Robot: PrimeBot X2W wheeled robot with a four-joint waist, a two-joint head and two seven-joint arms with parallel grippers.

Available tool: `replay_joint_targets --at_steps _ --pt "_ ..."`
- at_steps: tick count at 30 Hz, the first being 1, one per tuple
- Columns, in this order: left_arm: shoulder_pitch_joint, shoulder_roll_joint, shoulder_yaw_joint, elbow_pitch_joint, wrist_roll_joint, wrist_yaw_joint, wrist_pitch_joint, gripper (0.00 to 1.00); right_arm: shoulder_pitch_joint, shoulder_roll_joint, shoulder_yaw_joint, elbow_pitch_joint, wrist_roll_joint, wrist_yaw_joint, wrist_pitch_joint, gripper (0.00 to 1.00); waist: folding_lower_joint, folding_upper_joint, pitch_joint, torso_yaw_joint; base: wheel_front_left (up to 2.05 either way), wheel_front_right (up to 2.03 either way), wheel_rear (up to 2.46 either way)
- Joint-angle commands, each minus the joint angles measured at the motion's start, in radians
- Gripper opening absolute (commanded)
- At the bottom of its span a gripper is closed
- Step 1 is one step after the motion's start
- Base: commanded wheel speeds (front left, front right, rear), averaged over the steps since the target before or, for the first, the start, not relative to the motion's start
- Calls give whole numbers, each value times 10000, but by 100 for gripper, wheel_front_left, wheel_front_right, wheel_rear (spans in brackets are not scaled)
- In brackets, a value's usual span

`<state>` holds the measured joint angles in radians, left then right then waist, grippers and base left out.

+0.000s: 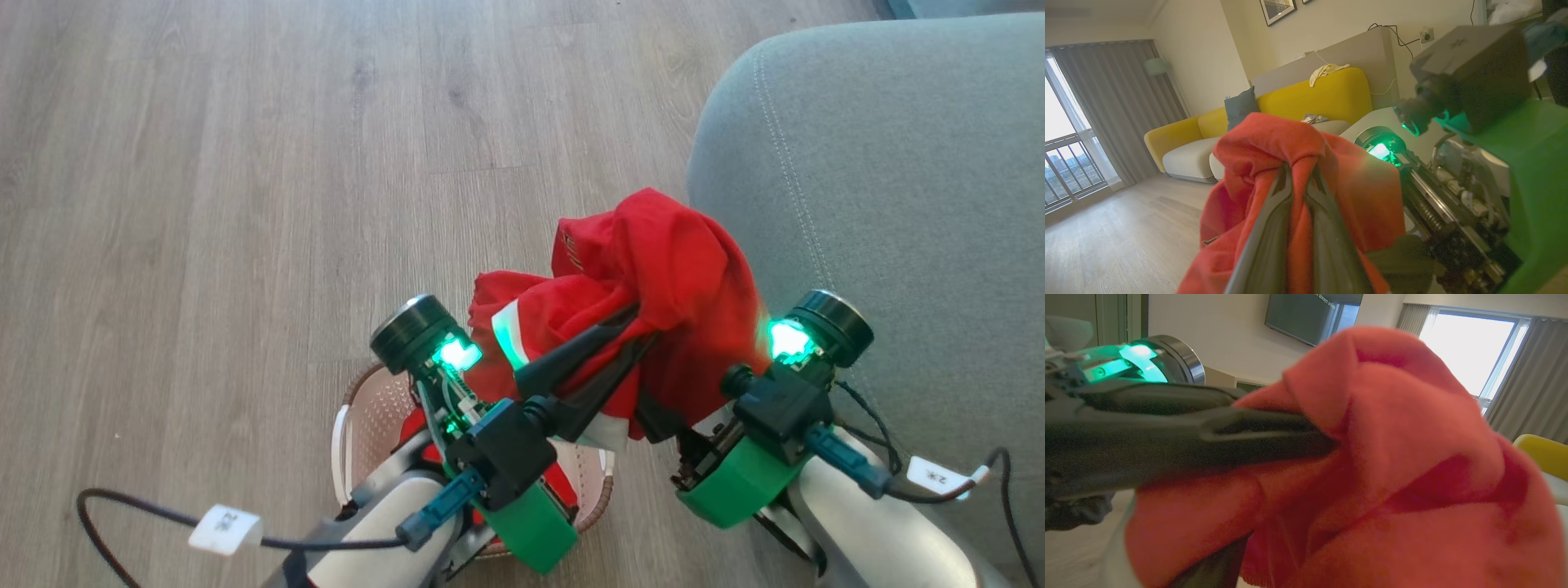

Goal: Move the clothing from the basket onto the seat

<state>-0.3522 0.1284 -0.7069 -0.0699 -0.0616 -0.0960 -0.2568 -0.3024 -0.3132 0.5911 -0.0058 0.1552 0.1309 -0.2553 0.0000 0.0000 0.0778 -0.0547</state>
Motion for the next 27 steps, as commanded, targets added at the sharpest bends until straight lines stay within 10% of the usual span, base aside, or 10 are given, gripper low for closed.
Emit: replay_joint_targets --at_steps 1,2,10,12,13,27 --pt "-287 -72 332 -238 -68 -62 -49 0 -332 138 121 -272 -85 -2 -65 21 0 0 -19 27 0 0 0" --pt "-267 -88 333 -211 -80 -94 -49 0 -309 185 98 -274 -84 -2 -65 0 0 0 -31 44 0 0 0" --pt "-66 -250 583 -86 -128 -220 -49 0 -83 517 -299 -554 -118 -2 -65 0 0 0 -121 157 0 0 0" --pt "-40 -279 664 -121 -60 -232 -49 42 -42 556 -366 -644 -163 -2 -65 0 0 0 -134 177 0 0 0" --pt "15 -303 716 -95 -96 -238 -49 97 -27 571 -398 -688 -193 -2 -65 0 0 0 -134 184 0 0 0" --pt "441 -539 1666 -285 -8 -222 -49 100 305 882 -2022 -934 -965 -2 -65 0 0 0 -120 241 0 0 0"
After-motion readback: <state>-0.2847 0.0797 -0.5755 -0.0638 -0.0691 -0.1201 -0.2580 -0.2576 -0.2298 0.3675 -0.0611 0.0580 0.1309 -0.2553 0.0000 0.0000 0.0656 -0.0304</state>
